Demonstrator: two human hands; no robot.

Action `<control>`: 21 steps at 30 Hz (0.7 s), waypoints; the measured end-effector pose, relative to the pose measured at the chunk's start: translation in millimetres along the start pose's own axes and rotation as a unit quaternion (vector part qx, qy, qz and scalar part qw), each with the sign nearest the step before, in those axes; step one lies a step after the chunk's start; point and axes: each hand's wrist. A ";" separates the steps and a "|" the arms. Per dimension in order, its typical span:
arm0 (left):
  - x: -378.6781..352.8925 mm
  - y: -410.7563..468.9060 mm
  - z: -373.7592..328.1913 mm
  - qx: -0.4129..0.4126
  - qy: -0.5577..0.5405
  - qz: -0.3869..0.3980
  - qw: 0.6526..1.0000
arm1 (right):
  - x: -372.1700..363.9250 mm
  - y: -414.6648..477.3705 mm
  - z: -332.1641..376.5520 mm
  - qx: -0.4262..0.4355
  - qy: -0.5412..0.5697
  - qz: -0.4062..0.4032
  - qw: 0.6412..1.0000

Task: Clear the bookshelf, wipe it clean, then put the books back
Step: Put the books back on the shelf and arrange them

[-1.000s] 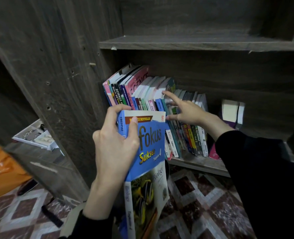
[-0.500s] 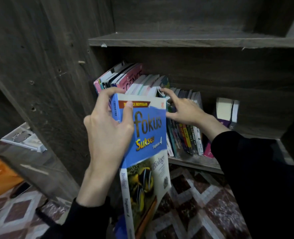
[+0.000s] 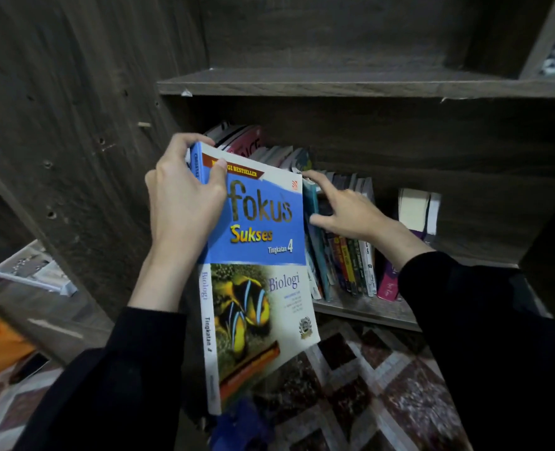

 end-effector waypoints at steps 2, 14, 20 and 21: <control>-4.8 -1.3 1.2 0.000 0.019 0.009 1.000 | 0.4 0.0 0.1 -0.004 0.002 -0.002 1.000; -9.5 -12.9 -20.3 -0.032 0.124 -0.024 0.991 | -0.4 1.2 -2.6 0.005 -0.010 -0.009 1.000; -22.1 9.1 -45.2 -0.019 0.152 -0.001 0.988 | -5.4 5.9 -3.6 0.010 -0.011 -0.013 1.000; -22.6 12.4 -48.1 -0.014 0.152 0.000 0.988 | -6.0 6.0 -3.8 0.010 -0.012 -0.014 1.000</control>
Point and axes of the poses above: each hand's wrist, its own y-axis towards the middle knuckle, its own x-axis out of the back of the hand, z = x × y, and after that the axes turned 11 degrees about -y, right-handed
